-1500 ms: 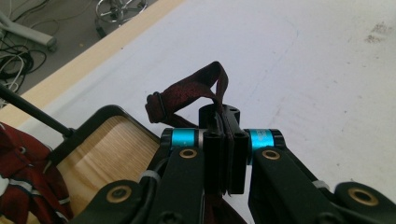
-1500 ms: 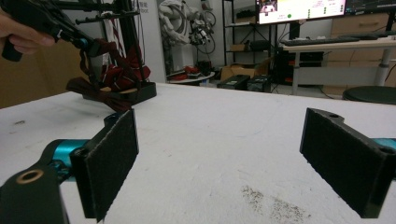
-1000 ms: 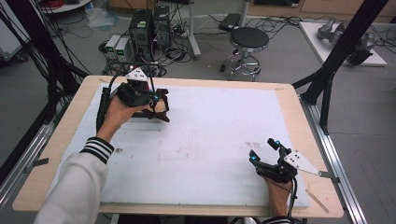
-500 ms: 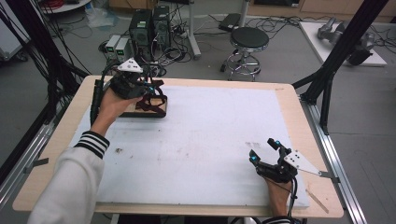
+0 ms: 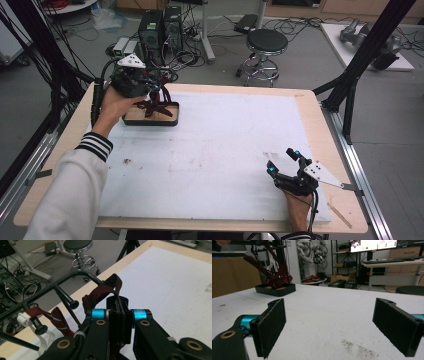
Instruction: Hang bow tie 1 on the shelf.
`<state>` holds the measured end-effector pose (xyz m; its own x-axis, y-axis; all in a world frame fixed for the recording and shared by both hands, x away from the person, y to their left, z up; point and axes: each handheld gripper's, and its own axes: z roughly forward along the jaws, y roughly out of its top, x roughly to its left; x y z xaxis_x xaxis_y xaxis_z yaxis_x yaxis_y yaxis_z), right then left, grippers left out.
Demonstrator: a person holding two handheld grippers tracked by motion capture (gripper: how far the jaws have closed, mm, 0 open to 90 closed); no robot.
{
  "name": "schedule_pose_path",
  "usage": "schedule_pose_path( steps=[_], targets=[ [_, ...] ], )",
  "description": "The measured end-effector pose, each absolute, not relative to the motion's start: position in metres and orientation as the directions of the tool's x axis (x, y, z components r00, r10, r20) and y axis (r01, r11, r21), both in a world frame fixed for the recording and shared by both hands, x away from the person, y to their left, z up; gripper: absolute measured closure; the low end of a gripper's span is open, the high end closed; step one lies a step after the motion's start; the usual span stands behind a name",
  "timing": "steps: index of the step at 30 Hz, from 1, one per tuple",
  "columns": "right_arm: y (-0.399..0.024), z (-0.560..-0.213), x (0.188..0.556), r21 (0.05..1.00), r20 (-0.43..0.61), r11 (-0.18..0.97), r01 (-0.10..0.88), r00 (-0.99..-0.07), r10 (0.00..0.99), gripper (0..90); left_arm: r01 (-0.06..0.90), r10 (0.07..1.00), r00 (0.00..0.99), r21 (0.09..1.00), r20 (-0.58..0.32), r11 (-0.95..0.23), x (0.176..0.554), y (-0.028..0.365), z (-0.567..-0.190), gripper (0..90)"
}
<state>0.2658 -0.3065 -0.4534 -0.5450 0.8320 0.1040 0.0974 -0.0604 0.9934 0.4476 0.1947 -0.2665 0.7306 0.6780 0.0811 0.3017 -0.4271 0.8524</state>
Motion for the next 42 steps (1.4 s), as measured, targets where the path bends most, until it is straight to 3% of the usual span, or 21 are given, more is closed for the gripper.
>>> schedule_pose_path(
  steps=[24,42],
  targets=[
    [-0.307,-0.453,0.266,0.993,0.105,-0.061,0.099,-0.546,0.831,10.7,0.305,0.708,0.702,0.866,0.077,-0.397,0.481,0.201,-0.256,87.9],
    [-0.306,-0.454,0.266,0.994,0.098,-0.056,0.093,-0.545,0.832,10.7,0.392,0.802,0.592,0.842,0.077,-0.37,0.495,0.204,-0.263,87.8]
  ],
)
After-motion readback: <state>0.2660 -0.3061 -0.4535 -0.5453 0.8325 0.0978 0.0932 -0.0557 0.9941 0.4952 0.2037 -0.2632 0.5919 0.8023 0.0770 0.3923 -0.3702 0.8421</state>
